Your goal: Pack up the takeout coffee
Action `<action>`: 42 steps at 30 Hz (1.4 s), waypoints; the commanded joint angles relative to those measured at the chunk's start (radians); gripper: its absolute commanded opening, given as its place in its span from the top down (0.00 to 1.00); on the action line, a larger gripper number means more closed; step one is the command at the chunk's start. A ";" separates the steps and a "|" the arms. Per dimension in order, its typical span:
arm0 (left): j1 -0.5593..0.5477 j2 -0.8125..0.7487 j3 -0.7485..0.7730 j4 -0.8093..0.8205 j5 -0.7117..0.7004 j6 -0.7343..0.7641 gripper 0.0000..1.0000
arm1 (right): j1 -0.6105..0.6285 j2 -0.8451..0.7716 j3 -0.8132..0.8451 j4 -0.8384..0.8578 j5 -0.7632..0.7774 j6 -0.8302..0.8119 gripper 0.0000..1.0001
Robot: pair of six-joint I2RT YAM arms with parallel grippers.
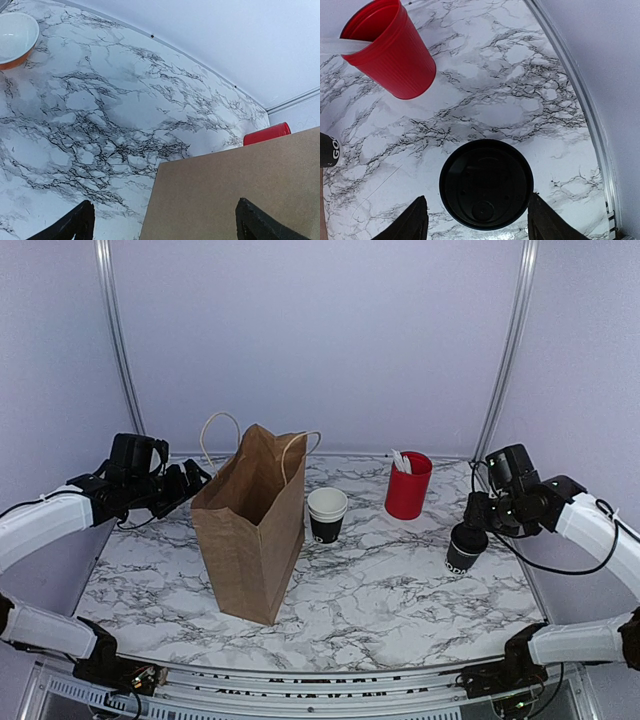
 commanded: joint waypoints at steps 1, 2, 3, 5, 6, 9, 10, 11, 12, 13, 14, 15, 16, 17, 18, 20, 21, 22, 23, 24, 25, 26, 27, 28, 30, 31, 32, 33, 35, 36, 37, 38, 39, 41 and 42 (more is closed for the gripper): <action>0.010 -0.031 0.048 -0.086 0.023 0.091 0.01 | -0.040 -0.003 0.013 -0.023 -0.051 -0.035 0.30; 0.011 -0.033 0.056 -0.092 0.024 0.098 0.01 | -0.042 0.003 0.010 -0.019 -0.051 -0.037 0.28; 0.013 -0.037 0.061 -0.096 0.026 0.103 0.01 | -0.041 0.012 0.008 -0.016 -0.051 -0.038 0.28; 0.014 -0.042 0.069 -0.104 0.032 0.111 0.01 | -0.043 0.029 0.003 -0.008 -0.049 -0.045 0.27; 0.013 -0.045 0.073 -0.105 0.033 0.114 0.01 | -0.046 0.034 -0.001 -0.002 -0.050 -0.049 0.26; 0.014 -0.053 0.081 -0.115 0.031 0.123 0.01 | -0.054 0.049 -0.013 0.013 -0.050 -0.059 0.26; 0.014 -0.058 0.083 -0.117 0.027 0.125 0.01 | -0.057 0.052 -0.016 0.019 -0.050 -0.062 0.25; 0.016 -0.063 0.083 -0.120 0.024 0.128 0.01 | -0.060 0.056 -0.021 0.027 -0.053 -0.065 0.24; 0.016 -0.066 0.083 -0.120 0.020 0.128 0.01 | -0.064 0.060 -0.023 0.032 -0.058 -0.068 0.24; 0.016 -0.069 0.083 -0.119 0.018 0.128 0.01 | -0.066 0.067 -0.025 0.036 -0.062 -0.072 0.23; 0.016 -0.071 0.084 -0.120 0.016 0.128 0.01 | -0.068 0.073 -0.026 0.039 -0.062 -0.075 0.22; 0.016 -0.072 0.085 -0.121 0.016 0.125 0.01 | -0.070 0.078 -0.027 0.041 -0.061 -0.077 0.21; 0.016 -0.072 0.084 -0.122 0.015 0.125 0.01 | -0.073 0.079 -0.027 0.042 -0.061 -0.079 0.20; 0.016 -0.074 0.083 -0.122 0.015 0.125 0.01 | -0.074 0.079 -0.031 0.046 -0.061 -0.081 0.19; 0.016 -0.075 0.082 -0.124 0.015 0.125 0.01 | -0.076 0.077 -0.034 0.052 -0.063 -0.082 0.18; 0.016 -0.076 0.082 -0.127 0.015 0.124 0.01 | -0.078 0.077 -0.042 0.061 -0.067 -0.083 0.18; 0.016 -0.076 0.082 -0.127 0.015 0.125 0.01 | -0.080 0.079 -0.045 0.062 -0.067 -0.083 0.18; 0.017 -0.076 0.082 -0.128 0.016 0.122 0.01 | -0.081 0.079 -0.049 0.064 -0.067 -0.082 0.18; 0.017 -0.076 0.083 -0.129 0.016 0.122 0.01 | -0.081 0.079 -0.054 0.065 -0.068 -0.081 0.18; 0.017 -0.075 0.084 -0.129 0.017 0.120 0.01 | -0.083 0.080 -0.057 0.068 -0.067 -0.081 0.18; 0.017 -0.076 0.085 -0.129 0.018 0.118 0.01 | -0.084 0.078 -0.061 0.072 -0.070 -0.082 0.18; 0.017 -0.075 0.086 -0.129 0.018 0.116 0.01 | -0.084 0.078 -0.065 0.076 -0.072 -0.083 0.18; 0.017 -0.075 0.087 -0.129 0.020 0.116 0.01 | -0.085 0.079 -0.069 0.079 -0.075 -0.083 0.18; 0.017 -0.074 0.089 -0.129 0.022 0.113 0.01 | -0.086 0.081 -0.072 0.082 -0.077 -0.082 0.18; 0.017 -0.071 0.090 -0.129 0.024 0.112 0.01 | -0.088 0.085 -0.077 0.087 -0.080 -0.082 0.18; 0.017 -0.071 0.091 -0.129 0.024 0.112 0.01 | -0.087 0.086 -0.079 0.089 -0.079 -0.082 0.18; 0.017 -0.070 0.091 -0.129 0.025 0.110 0.01 | -0.088 0.086 -0.081 0.092 -0.078 -0.082 0.18; 0.017 -0.069 0.091 -0.129 0.025 0.110 0.01 | -0.089 0.086 -0.083 0.094 -0.078 -0.082 0.18; 0.017 -0.068 0.091 -0.128 0.026 0.109 0.01 | -0.091 0.087 -0.087 0.099 -0.082 -0.083 0.18; 0.017 -0.069 0.091 -0.128 0.028 0.108 0.01 | -0.090 0.088 -0.088 0.102 -0.083 -0.082 0.18; 0.017 -0.067 0.091 -0.127 0.028 0.107 0.01 | -0.091 0.089 -0.089 0.105 -0.086 -0.082 0.18; 0.017 -0.067 0.091 -0.127 0.030 0.106 0.01 | -0.090 0.091 -0.091 0.107 -0.088 -0.083 0.18; 0.017 -0.067 0.091 -0.127 0.029 0.104 0.01 | -0.090 0.093 -0.093 0.110 -0.090 -0.083 0.18; 0.017 -0.067 0.091 -0.127 0.030 0.104 0.01 | -0.091 0.097 -0.097 0.116 -0.100 -0.085 0.19; 0.017 -0.067 0.091 -0.128 0.030 0.103 0.01 | -0.090 0.098 -0.097 0.122 -0.106 -0.085 0.19</action>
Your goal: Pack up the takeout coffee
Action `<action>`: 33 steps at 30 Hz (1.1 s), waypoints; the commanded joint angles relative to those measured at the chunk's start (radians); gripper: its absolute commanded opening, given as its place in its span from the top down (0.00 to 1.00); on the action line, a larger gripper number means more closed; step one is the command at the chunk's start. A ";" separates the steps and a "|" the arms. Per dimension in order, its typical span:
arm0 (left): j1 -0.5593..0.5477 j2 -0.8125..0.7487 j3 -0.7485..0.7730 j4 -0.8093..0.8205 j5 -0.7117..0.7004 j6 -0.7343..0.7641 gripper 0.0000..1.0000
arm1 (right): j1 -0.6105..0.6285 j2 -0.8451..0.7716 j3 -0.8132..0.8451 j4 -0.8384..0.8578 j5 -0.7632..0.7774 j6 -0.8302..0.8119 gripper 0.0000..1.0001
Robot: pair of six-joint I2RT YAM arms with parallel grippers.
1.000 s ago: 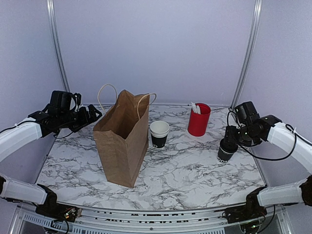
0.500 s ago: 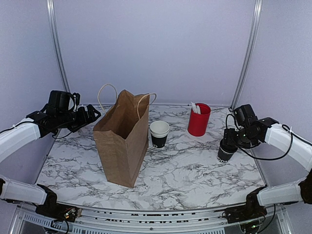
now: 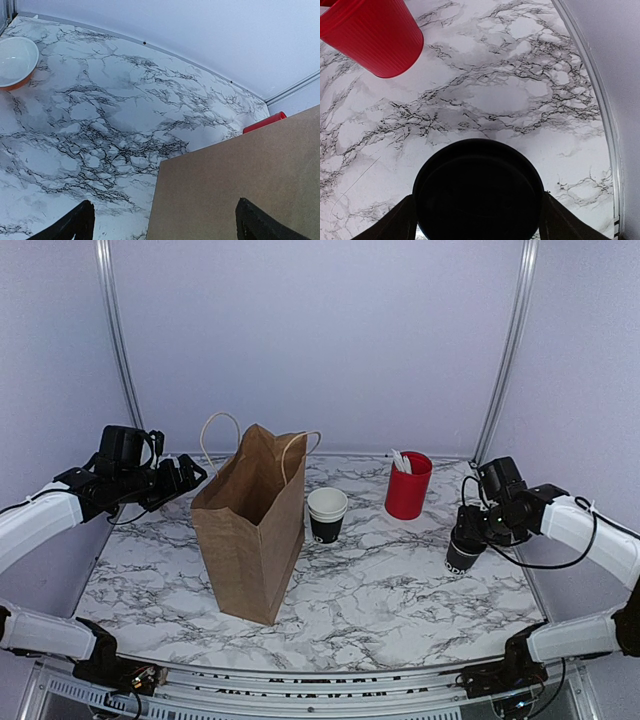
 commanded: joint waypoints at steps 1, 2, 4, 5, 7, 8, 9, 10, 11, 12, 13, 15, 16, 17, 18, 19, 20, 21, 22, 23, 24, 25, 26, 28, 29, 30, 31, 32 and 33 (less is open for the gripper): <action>0.005 -0.007 0.034 -0.023 0.011 -0.003 0.01 | -0.012 0.011 -0.007 0.032 -0.022 -0.009 0.19; 0.005 -0.007 0.034 -0.023 0.012 -0.005 0.01 | -0.011 0.010 -0.006 0.034 -0.025 -0.010 0.19; 0.005 -0.004 0.033 -0.023 0.014 -0.004 0.01 | -0.011 0.011 -0.005 0.035 -0.025 -0.010 0.19; 0.005 -0.003 0.032 -0.023 0.015 -0.004 0.01 | -0.011 0.011 -0.004 0.033 -0.024 -0.009 0.19; 0.005 -0.002 0.032 -0.022 0.015 -0.006 0.01 | -0.011 0.011 -0.006 0.033 -0.022 -0.011 0.19; 0.004 -0.002 0.032 -0.023 0.015 -0.006 0.01 | -0.011 0.011 -0.008 0.033 -0.021 -0.010 0.19; 0.004 -0.001 0.032 -0.023 0.015 -0.006 0.01 | -0.011 0.011 -0.010 0.033 -0.020 -0.011 0.19; 0.004 0.001 0.032 -0.024 0.016 -0.006 0.01 | -0.011 0.013 -0.013 0.033 -0.018 -0.010 0.19; 0.005 0.002 0.033 -0.024 0.017 -0.008 0.01 | -0.011 0.016 -0.016 0.032 -0.013 -0.009 0.19; 0.005 0.003 0.033 -0.023 0.018 -0.007 0.01 | -0.011 0.018 -0.021 0.031 -0.010 -0.008 0.19; 0.004 0.005 0.035 -0.023 0.019 -0.009 0.01 | -0.011 0.017 -0.024 0.031 -0.008 -0.008 0.19; 0.005 0.010 0.037 -0.023 0.022 -0.011 0.01 | -0.011 0.019 -0.031 0.031 -0.003 -0.008 0.20; 0.005 0.011 0.038 -0.022 0.024 -0.011 0.01 | -0.011 0.019 -0.035 0.032 -0.001 -0.007 0.20; 0.005 0.013 0.039 -0.022 0.025 -0.012 0.01 | -0.011 0.019 -0.039 0.033 0.000 -0.007 0.20; 0.004 0.014 0.040 -0.021 0.027 -0.011 0.01 | -0.011 0.019 -0.042 0.034 0.000 -0.007 0.20; 0.004 0.015 0.042 -0.021 0.029 -0.012 0.01 | -0.011 0.020 -0.045 0.034 -0.001 -0.006 0.20; 0.005 0.017 0.045 -0.020 0.031 -0.012 0.01 | -0.012 0.020 -0.046 0.034 -0.002 -0.006 0.20; 0.004 0.019 0.049 -0.021 0.034 -0.012 0.01 | -0.012 0.022 -0.045 0.033 -0.001 -0.005 0.21; 0.005 0.020 0.053 -0.020 0.037 -0.012 0.01 | -0.011 0.022 -0.042 0.030 -0.001 -0.006 0.22; 0.005 0.022 0.060 -0.021 0.045 -0.011 0.01 | -0.011 0.022 -0.036 0.025 0.000 -0.007 0.23; 0.004 0.023 0.066 -0.020 0.051 -0.007 0.01 | -0.011 0.021 -0.029 0.020 0.001 -0.010 0.24; 0.004 0.024 0.075 -0.021 0.058 -0.002 0.01 | -0.011 0.021 -0.020 0.015 0.002 -0.012 0.25; 0.005 0.025 0.084 -0.021 0.060 0.003 0.01 | -0.012 0.017 -0.011 0.011 0.002 -0.018 0.26; 0.004 0.017 0.098 -0.021 0.055 0.010 0.01 | -0.011 0.012 0.010 0.004 0.000 -0.027 0.29; 0.005 0.011 0.105 -0.021 0.052 0.015 0.01 | -0.010 0.009 0.022 0.001 -0.001 -0.031 0.30; 0.005 0.005 0.109 -0.022 0.044 0.017 0.02 | -0.011 0.007 0.030 -0.004 0.001 -0.035 0.31; 0.005 -0.002 0.111 -0.022 0.037 0.019 0.02 | -0.010 0.005 0.039 -0.007 0.002 -0.038 0.31; 0.004 -0.011 0.115 -0.020 0.028 0.018 0.03 | -0.010 0.004 0.046 -0.012 0.000 -0.042 0.31; 0.005 -0.020 0.118 -0.020 0.023 0.020 0.04 | -0.011 0.003 0.054 -0.015 -0.001 -0.045 0.32</action>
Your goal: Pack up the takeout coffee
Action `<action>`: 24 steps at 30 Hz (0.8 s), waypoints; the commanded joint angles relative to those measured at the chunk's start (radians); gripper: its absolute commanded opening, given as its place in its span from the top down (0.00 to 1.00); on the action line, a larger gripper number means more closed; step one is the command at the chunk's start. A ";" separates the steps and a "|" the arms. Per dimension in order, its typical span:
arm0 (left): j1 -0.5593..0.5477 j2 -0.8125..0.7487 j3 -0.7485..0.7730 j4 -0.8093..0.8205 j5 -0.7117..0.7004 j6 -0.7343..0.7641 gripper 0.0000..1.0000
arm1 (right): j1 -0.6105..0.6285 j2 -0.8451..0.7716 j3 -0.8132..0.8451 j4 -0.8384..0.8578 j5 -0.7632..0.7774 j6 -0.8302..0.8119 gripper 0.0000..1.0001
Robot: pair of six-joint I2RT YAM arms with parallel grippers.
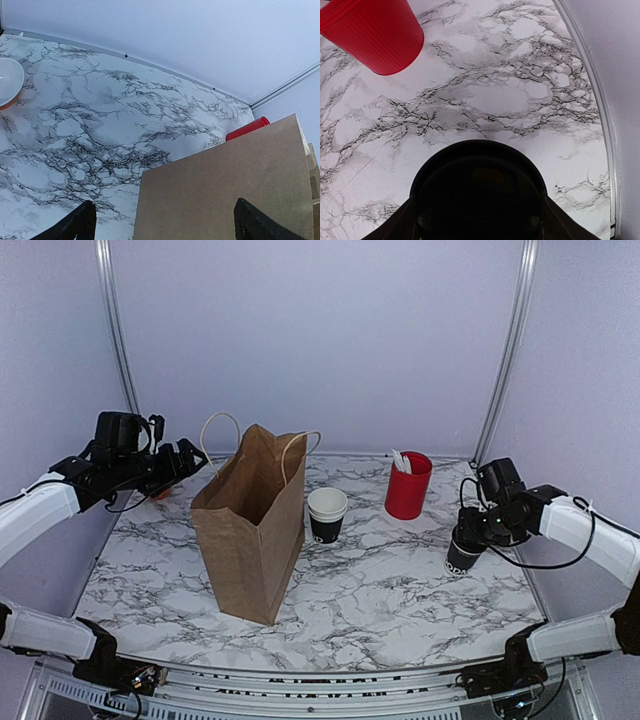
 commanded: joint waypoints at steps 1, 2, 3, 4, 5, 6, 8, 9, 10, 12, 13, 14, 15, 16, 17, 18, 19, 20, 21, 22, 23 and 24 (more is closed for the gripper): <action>0.004 -0.045 0.039 -0.014 -0.024 0.021 0.05 | -0.010 -0.009 0.069 -0.032 -0.003 -0.025 0.32; 0.005 -0.053 0.045 -0.015 -0.033 0.027 0.08 | -0.010 -0.013 0.075 -0.034 -0.004 -0.026 0.32; 0.005 -0.063 0.051 -0.017 -0.045 0.029 0.09 | -0.010 -0.015 0.080 -0.034 -0.007 -0.029 0.32; 0.005 -0.073 0.058 -0.018 -0.058 0.032 0.11 | -0.009 -0.019 0.085 -0.034 -0.007 -0.034 0.32; 0.005 -0.082 0.067 -0.019 -0.071 0.037 0.11 | -0.009 -0.020 0.090 -0.035 -0.008 -0.038 0.32; 0.005 -0.090 0.078 -0.023 -0.087 0.043 0.12 | -0.009 -0.020 0.095 -0.038 -0.008 -0.040 0.32; 0.005 -0.102 0.104 -0.032 -0.097 0.054 0.14 | -0.008 -0.022 0.102 -0.042 -0.006 -0.046 0.32; 0.005 -0.106 0.119 -0.036 -0.094 0.060 0.15 | -0.008 -0.023 0.104 -0.042 -0.007 -0.050 0.32; 0.005 -0.108 0.132 -0.039 -0.084 0.065 0.15 | -0.008 -0.025 0.106 -0.043 -0.007 -0.052 0.32; 0.004 -0.104 0.167 -0.038 -0.031 0.083 0.16 | -0.008 -0.028 0.110 -0.046 -0.009 -0.056 0.32; 0.005 -0.097 0.181 -0.038 0.013 0.096 0.16 | -0.008 -0.029 0.112 -0.047 -0.010 -0.058 0.32; 0.005 -0.087 0.199 -0.038 0.069 0.111 0.16 | -0.008 -0.031 0.113 -0.047 -0.011 -0.060 0.32; 0.005 -0.077 0.215 -0.037 0.134 0.123 0.16 | -0.007 -0.033 0.114 -0.047 -0.011 -0.060 0.32; 0.005 -0.066 0.227 -0.038 0.186 0.131 0.17 | -0.007 -0.036 0.114 -0.046 -0.013 -0.062 0.32; 0.005 -0.057 0.236 -0.038 0.232 0.136 0.17 | -0.008 -0.037 0.113 -0.045 -0.013 -0.063 0.32; 0.004 -0.048 0.244 -0.037 0.268 0.144 0.17 | -0.008 -0.038 0.110 -0.043 -0.012 -0.063 0.32; 0.003 -0.039 0.250 -0.038 0.302 0.147 0.17 | -0.008 -0.038 0.107 -0.041 -0.014 -0.064 0.32; 0.004 -0.032 0.257 -0.038 0.333 0.152 0.18 | -0.008 -0.038 0.104 -0.039 -0.015 -0.064 0.32; 0.001 -0.027 0.264 -0.039 0.368 0.155 0.19 | -0.008 -0.039 0.101 -0.037 -0.018 -0.063 0.32; 0.001 -0.019 0.270 -0.042 0.389 0.158 0.19 | -0.008 -0.039 0.098 -0.035 -0.020 -0.061 0.32; -0.002 -0.013 0.276 -0.047 0.404 0.163 0.20 | -0.007 -0.041 0.095 -0.032 -0.022 -0.061 0.32; -0.004 -0.006 0.286 -0.058 0.418 0.168 0.20 | -0.009 -0.043 0.094 -0.031 -0.024 -0.060 0.32</action>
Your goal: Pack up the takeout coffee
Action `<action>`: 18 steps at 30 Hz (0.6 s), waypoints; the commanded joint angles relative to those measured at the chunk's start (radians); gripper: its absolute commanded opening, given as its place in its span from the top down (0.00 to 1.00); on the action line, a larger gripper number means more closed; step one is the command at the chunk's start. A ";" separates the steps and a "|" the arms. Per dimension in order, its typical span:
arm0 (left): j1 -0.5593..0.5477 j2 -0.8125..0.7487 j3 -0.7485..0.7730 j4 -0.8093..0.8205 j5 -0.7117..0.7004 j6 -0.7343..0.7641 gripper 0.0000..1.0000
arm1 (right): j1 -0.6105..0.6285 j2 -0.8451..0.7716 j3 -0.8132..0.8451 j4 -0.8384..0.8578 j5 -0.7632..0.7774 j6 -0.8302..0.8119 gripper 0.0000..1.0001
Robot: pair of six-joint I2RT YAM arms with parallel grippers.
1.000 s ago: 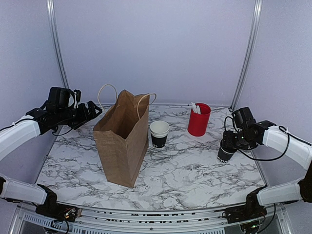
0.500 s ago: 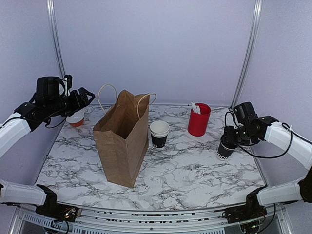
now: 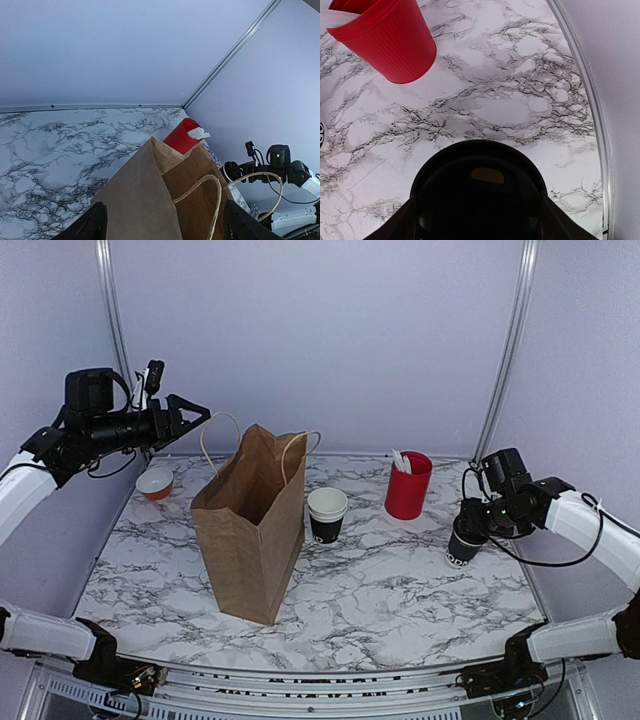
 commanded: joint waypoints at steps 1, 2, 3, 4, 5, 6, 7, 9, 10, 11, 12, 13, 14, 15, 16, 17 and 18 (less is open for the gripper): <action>-0.007 0.031 0.045 -0.040 0.158 0.046 0.21 | -0.008 -0.025 0.026 0.010 -0.012 -0.008 0.32; -0.012 0.037 0.053 -0.048 0.163 0.052 0.22 | -0.008 -0.027 0.027 0.009 -0.011 -0.009 0.32; -0.017 0.041 0.060 -0.057 0.164 0.058 0.23 | -0.008 -0.028 0.026 0.008 -0.011 -0.010 0.32; -0.023 0.045 0.067 -0.065 0.167 0.065 0.25 | -0.008 -0.029 0.028 0.008 -0.011 -0.011 0.32; -0.034 0.051 0.074 -0.074 0.167 0.071 0.27 | -0.008 -0.030 0.029 0.008 -0.013 -0.011 0.32; -0.040 0.056 0.081 -0.083 0.168 0.076 0.28 | -0.008 -0.031 0.028 0.008 -0.013 -0.013 0.32; -0.047 0.063 0.091 -0.089 0.173 0.082 0.30 | -0.009 -0.030 0.029 0.008 -0.015 -0.013 0.32; -0.065 0.080 0.113 -0.102 0.183 0.087 0.35 | -0.008 -0.030 0.031 0.008 -0.018 -0.012 0.32; -0.074 0.089 0.123 -0.107 0.184 0.090 0.37 | -0.008 -0.031 0.031 0.008 -0.020 -0.013 0.32; -0.080 0.098 0.137 -0.113 0.184 0.091 0.41 | -0.008 -0.032 0.032 0.008 -0.021 -0.013 0.32; -0.085 0.106 0.145 -0.118 0.182 0.092 0.44 | -0.007 -0.032 0.033 0.007 -0.024 -0.013 0.32; -0.089 0.115 0.153 -0.123 0.178 0.092 0.47 | -0.006 -0.034 0.033 0.006 -0.025 -0.012 0.32; -0.091 0.121 0.160 -0.126 0.173 0.092 0.51 | -0.007 -0.036 0.035 0.005 -0.025 -0.013 0.32; -0.093 0.126 0.164 -0.130 0.169 0.093 0.54 | -0.006 -0.037 0.036 0.004 -0.026 -0.013 0.32; -0.095 0.131 0.167 -0.130 0.163 0.092 0.60 | -0.005 -0.040 0.039 0.002 -0.026 -0.013 0.32; -0.098 0.133 0.170 -0.130 0.149 0.090 0.67 | -0.002 -0.043 0.041 -0.001 -0.026 -0.012 0.32; -0.098 0.136 0.172 -0.130 0.136 0.083 0.76 | 0.000 -0.045 0.043 -0.002 -0.026 -0.012 0.32</action>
